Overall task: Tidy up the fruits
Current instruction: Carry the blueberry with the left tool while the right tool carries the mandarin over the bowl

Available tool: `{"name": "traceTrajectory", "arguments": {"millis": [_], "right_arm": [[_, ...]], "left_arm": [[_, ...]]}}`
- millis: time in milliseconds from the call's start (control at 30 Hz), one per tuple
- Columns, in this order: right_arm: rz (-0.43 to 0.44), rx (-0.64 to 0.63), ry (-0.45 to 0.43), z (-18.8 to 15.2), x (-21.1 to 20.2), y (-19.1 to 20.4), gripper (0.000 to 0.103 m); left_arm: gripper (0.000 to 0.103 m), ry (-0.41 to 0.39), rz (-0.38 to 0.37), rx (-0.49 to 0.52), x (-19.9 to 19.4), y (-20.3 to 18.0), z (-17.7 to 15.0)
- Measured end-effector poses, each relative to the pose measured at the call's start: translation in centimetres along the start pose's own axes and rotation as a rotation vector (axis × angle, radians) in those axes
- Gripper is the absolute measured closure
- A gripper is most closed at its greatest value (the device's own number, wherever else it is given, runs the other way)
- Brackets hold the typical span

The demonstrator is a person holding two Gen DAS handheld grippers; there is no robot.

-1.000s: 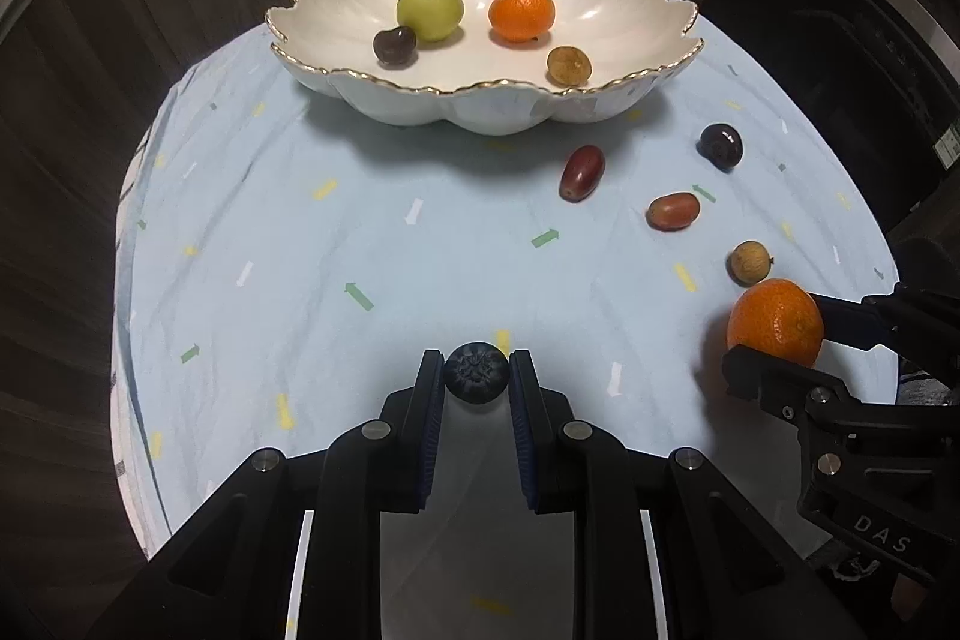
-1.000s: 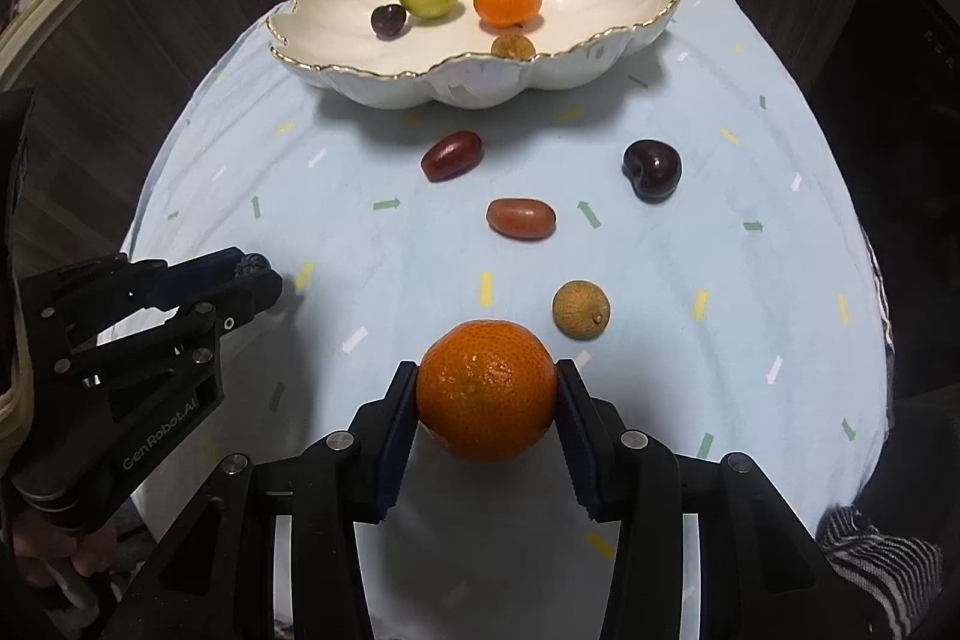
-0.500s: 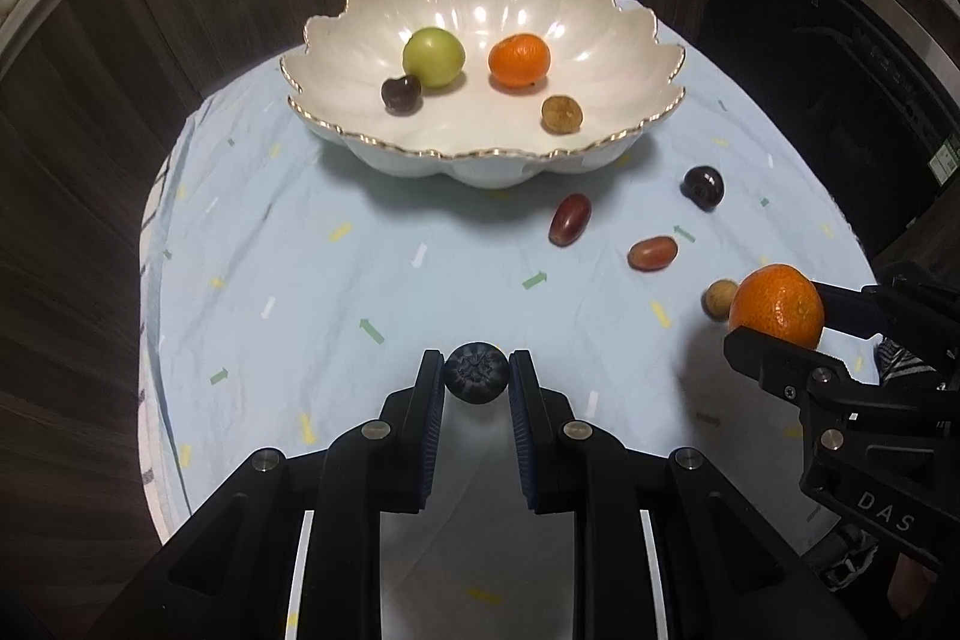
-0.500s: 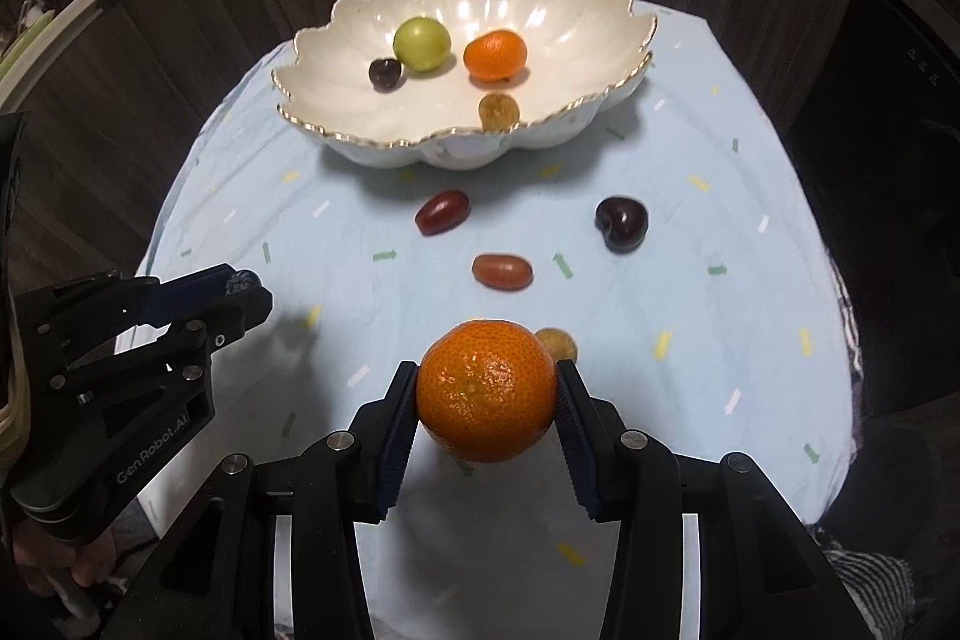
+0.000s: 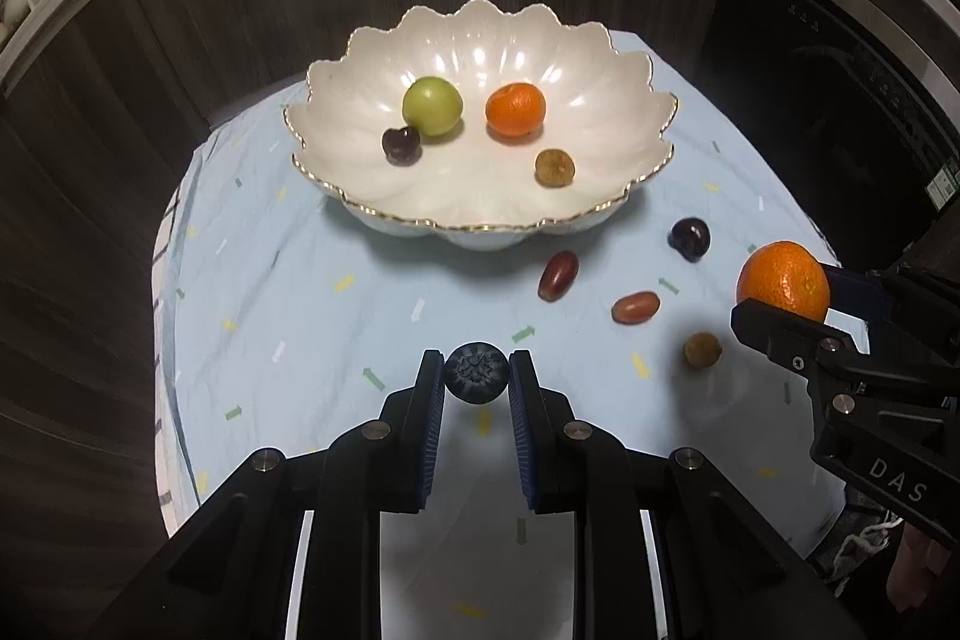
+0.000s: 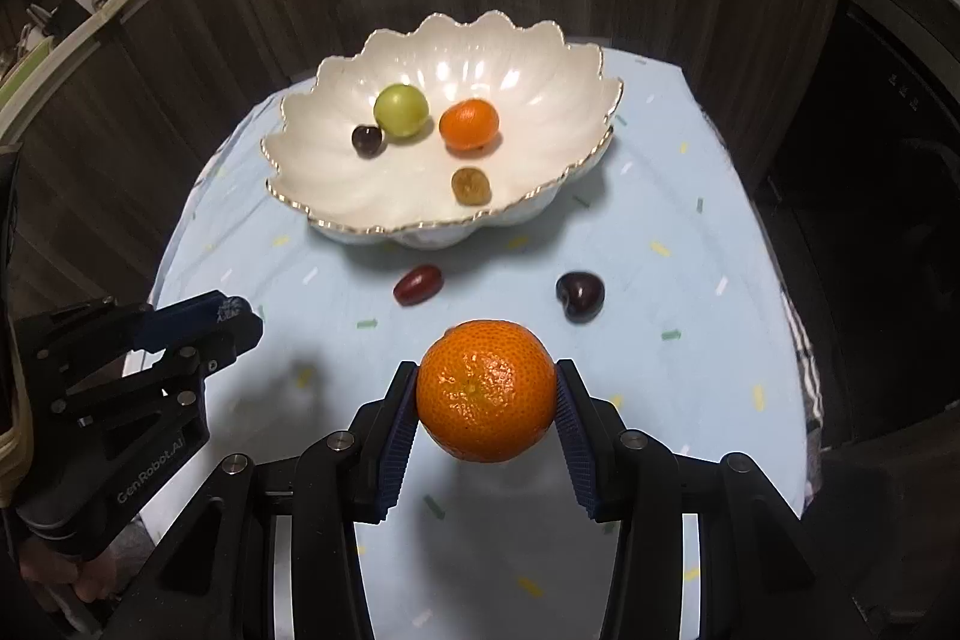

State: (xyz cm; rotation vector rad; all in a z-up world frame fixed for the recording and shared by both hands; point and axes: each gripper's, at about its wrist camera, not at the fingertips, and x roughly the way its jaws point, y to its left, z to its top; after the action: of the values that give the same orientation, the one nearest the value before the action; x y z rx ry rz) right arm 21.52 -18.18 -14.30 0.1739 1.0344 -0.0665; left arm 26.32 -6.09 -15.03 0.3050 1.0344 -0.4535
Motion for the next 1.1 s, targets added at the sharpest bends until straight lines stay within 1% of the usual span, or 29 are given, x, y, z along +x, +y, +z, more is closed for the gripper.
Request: {"name": "traceTrajectory", "arguments": {"millis": [633,1100], "right_arm": [[-0.014,-0.015,-0.077,4.5,-1.0,-1.2,0.058],[-0.011,-0.029,-0.107,8.1,-0.1,-1.7,0.058]], "left_arm": [[0.081,-0.045,0.009,-0.015,-0.6,0.2,4.2],[0.081,-0.053,0.008,-0.039,0.6,1.1,7.2]]}}
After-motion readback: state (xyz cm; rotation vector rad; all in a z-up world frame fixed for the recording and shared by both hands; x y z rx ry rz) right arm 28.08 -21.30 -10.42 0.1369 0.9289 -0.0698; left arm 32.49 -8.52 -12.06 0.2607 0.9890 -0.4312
